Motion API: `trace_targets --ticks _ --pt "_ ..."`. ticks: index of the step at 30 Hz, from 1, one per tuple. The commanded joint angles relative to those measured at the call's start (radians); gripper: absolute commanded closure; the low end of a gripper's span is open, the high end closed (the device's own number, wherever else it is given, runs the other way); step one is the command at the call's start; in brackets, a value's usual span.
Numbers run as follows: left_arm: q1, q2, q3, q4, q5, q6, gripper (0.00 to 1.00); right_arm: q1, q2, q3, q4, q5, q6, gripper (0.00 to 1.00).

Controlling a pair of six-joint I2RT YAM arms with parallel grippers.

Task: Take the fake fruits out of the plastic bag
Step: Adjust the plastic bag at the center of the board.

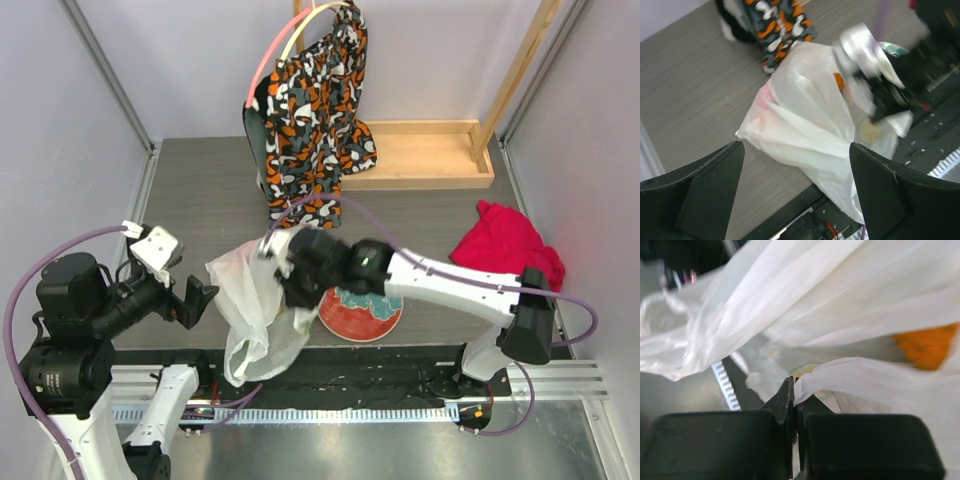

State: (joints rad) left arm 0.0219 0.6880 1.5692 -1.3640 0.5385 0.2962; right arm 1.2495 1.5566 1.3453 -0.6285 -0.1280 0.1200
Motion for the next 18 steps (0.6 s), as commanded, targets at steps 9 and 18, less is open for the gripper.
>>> trace_targets --ticks 9,18 --pt "0.007 0.019 -0.141 -0.074 0.289 -0.103 0.05 -0.257 -0.017 0.213 0.107 -0.211 0.15 0.99" --pt "-0.152 0.235 -0.294 0.046 0.253 -0.037 0.13 -0.422 0.21 0.474 0.133 -0.246 0.162 0.99"
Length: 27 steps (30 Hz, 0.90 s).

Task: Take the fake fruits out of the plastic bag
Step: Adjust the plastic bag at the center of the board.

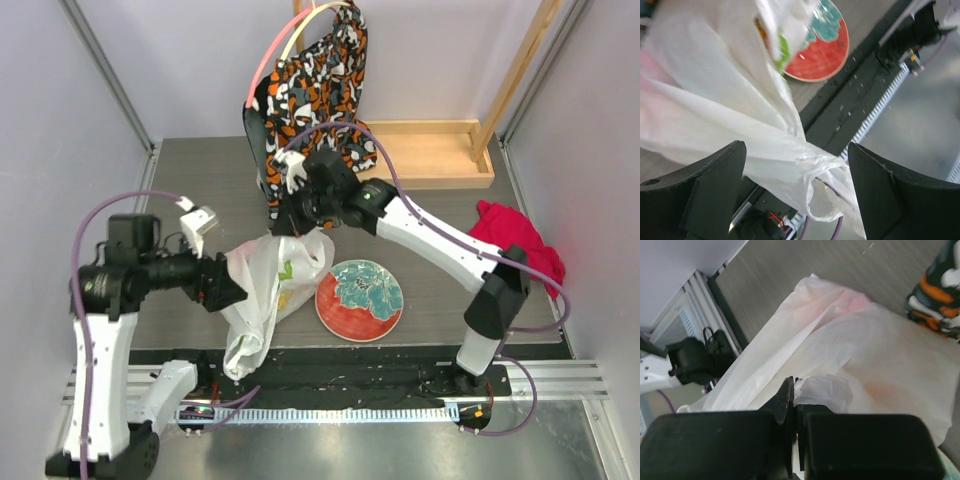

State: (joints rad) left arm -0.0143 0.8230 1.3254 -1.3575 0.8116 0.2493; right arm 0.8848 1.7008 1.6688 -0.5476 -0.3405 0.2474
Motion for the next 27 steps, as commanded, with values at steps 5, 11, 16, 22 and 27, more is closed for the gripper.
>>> trace_targets --ticks 5,11,16,22,27 --pt "-0.278 0.169 -0.016 -0.029 0.001 0.074 0.13 -0.098 0.126 0.223 0.054 -0.025 0.049 0.99" --pt "-0.349 0.116 0.061 -0.19 -0.161 0.238 0.12 -0.115 0.145 0.261 0.063 -0.026 0.05 0.99" --pt "-0.374 0.071 0.043 -0.304 -0.255 0.208 0.12 -0.122 0.143 0.261 0.061 -0.028 0.044 0.99" --pt "-0.424 0.073 0.048 -0.305 -0.209 0.235 0.11 -0.13 0.166 0.278 0.066 -0.028 0.041 0.99" --pt "-0.624 0.091 -0.044 -0.304 -0.308 0.208 0.13 -0.147 0.218 0.327 0.066 -0.035 0.038 0.99"
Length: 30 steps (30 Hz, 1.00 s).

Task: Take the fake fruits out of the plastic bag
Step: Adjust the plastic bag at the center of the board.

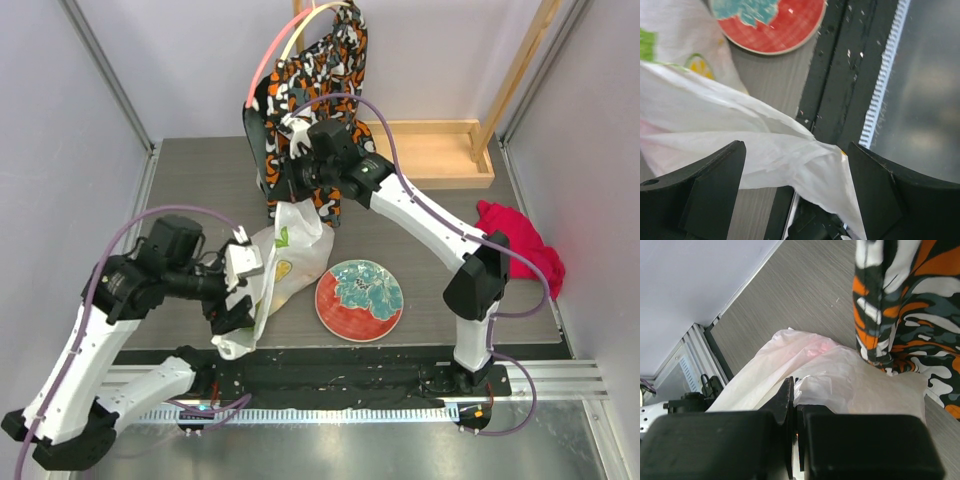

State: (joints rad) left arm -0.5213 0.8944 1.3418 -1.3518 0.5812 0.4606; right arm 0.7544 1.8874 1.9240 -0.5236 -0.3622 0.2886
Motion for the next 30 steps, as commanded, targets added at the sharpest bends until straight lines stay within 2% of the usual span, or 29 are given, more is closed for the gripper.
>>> trace_targets --ticks 1,5,7,10,11,15,16,17,18,19,20,22,25,27,28,29,30 --pt "-0.168 0.029 -0.07 -0.308 -0.095 -0.017 0.14 -0.02 0.039 0.079 0.043 -0.015 0.0 0.99" --pt "-0.192 0.086 -0.059 -0.306 -0.142 -0.028 0.19 -0.035 0.058 0.096 0.051 -0.014 0.0 0.99" --pt "-0.195 0.098 -0.053 -0.308 -0.252 -0.033 0.22 -0.046 0.061 0.099 0.051 -0.014 0.001 0.99" --pt "-0.195 0.101 -0.027 -0.311 -0.406 -0.046 0.33 -0.052 0.055 0.101 0.051 -0.014 0.0 0.99" --pt "-0.195 0.097 -0.023 -0.31 -0.435 -0.051 0.39 -0.053 0.053 0.096 0.05 -0.012 -0.005 0.99" --pt "-0.195 0.031 -0.044 -0.31 -0.556 -0.034 0.46 -0.056 0.033 0.076 0.036 0.0 -0.046 0.99" --pt "-0.195 0.015 -0.076 -0.311 -0.573 -0.033 0.51 -0.058 0.029 0.073 0.031 0.002 -0.058 0.99" --pt "-0.195 0.014 -0.098 -0.31 -0.648 -0.034 0.59 -0.058 0.023 0.069 0.028 0.005 -0.072 0.99" --pt "-0.195 0.014 -0.114 -0.31 -0.668 -0.042 0.69 -0.058 0.021 0.067 0.022 0.008 -0.098 0.99" --pt "-0.195 0.015 -0.147 -0.308 -0.682 -0.049 0.93 -0.058 0.019 0.067 0.02 0.008 -0.114 0.99" --pt "-0.195 0.011 -0.159 -0.293 -0.722 -0.068 1.0 -0.058 0.022 0.069 0.019 0.006 -0.13 0.99" --pt "-0.194 -0.029 -0.182 -0.217 -0.773 -0.111 1.0 -0.058 0.033 0.081 0.013 0.003 -0.193 0.99" --pt "-0.132 -0.074 -0.237 -0.094 -0.885 -0.042 1.0 -0.056 0.088 0.141 0.002 0.003 -0.309 0.99" --pt "-0.1 -0.113 -0.295 0.089 -0.95 0.021 1.0 -0.056 0.152 0.222 0.002 0.046 -0.364 0.99" --pt "-0.086 -0.112 -0.309 0.237 -0.972 0.074 1.0 -0.058 0.185 0.259 0.004 0.058 -0.412 0.99" --pt "-0.073 -0.082 -0.311 0.309 -0.998 0.087 1.0 -0.058 0.212 0.347 0.007 0.09 -0.43 0.99" --pt "-0.01 -0.048 -0.293 0.371 -1.003 0.096 1.0 -0.059 0.27 0.399 0.008 0.104 -0.445 0.99"
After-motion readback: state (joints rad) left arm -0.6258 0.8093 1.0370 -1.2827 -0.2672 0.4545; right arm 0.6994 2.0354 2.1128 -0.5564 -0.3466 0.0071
